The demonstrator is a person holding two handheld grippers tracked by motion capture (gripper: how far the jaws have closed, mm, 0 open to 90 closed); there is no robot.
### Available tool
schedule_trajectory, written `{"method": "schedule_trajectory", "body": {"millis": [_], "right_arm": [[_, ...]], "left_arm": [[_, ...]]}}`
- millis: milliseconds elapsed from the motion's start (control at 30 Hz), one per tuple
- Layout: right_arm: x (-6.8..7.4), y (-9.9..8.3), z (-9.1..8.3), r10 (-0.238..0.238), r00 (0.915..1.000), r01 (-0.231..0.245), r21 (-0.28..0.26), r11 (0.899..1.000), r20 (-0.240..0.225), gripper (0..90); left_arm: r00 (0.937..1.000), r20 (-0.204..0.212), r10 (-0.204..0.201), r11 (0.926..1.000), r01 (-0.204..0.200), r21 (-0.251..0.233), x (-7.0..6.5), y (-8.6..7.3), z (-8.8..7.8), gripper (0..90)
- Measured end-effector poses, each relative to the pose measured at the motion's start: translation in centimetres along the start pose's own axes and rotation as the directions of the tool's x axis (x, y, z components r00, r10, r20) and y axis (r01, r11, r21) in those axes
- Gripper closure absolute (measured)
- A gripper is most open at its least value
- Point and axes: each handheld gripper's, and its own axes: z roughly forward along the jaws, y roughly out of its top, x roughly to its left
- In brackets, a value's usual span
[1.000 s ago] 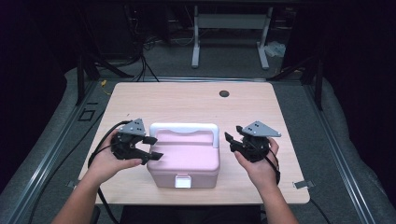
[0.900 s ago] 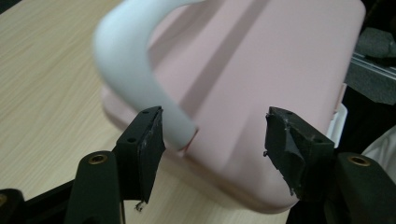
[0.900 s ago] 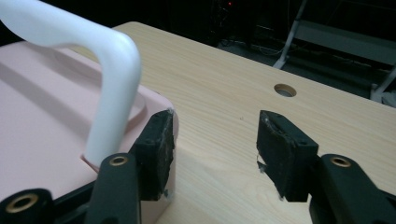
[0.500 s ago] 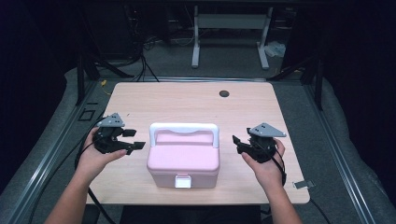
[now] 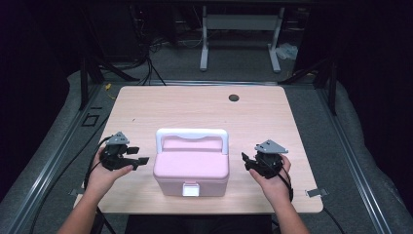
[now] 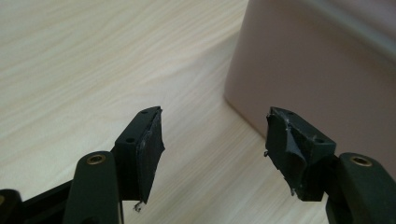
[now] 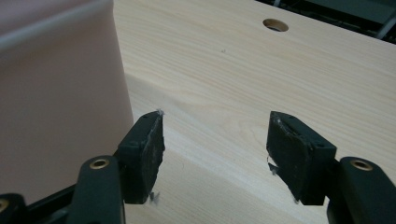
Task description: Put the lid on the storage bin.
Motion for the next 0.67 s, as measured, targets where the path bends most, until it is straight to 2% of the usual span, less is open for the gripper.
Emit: {"method": "schedule_trajectory", "body": {"millis": [133,233,333,433,467,533,667], "right_arm": [[0.2,-0.6,1.0,-0.040,0.9991,0.040,0.033,0.999,0.014,36.1],[0.3,-1.1,1.5,-0.035,0.9994,0.036,0.056,0.998,-0.004,36.1],[0.4,-1.4,2.1,-0.036,0.9991,0.038,0.084,0.996,-0.020,36.1],[0.7,-1.6,2.5,-0.044,0.9989,0.045,0.096,0.994,-0.017,36.1],[0.7,-1.6,2.5,-0.044,0.9986,0.047,0.104,0.993,-0.028,36.1],[0.8,-1.6,2.6,-0.050,0.9982,0.053,0.112,0.992,-0.033,36.1],[0.9,-1.7,2.8,-0.059,0.9978,0.062,0.123,0.990,-0.031,36.0]], "left_arm": [[1.0000,0.002,0.007,0.9999,-0.007,0.014,0.0,-1.1,0.7,36.4],[0.9998,-0.006,0.018,0.9998,-0.018,0.013,0.1,-1.5,1.1,36.4],[1.0000,-0.006,0.003,1.0000,-0.003,0.002,0.4,-1.7,1.3,36.4],[1.0000,-0.006,-0.003,0.9999,0.003,0.016,0.6,-2.0,1.5,36.4],[1.0000,-0.004,-0.006,0.9993,0.006,0.038,0.7,-2.3,1.9,36.4],[0.9999,-0.010,0.006,0.9977,-0.005,0.068,0.6,-2.3,2.2,36.5],[0.9995,-0.016,0.026,0.9965,-0.025,0.079,0.3,-2.2,2.5,36.5]]}}
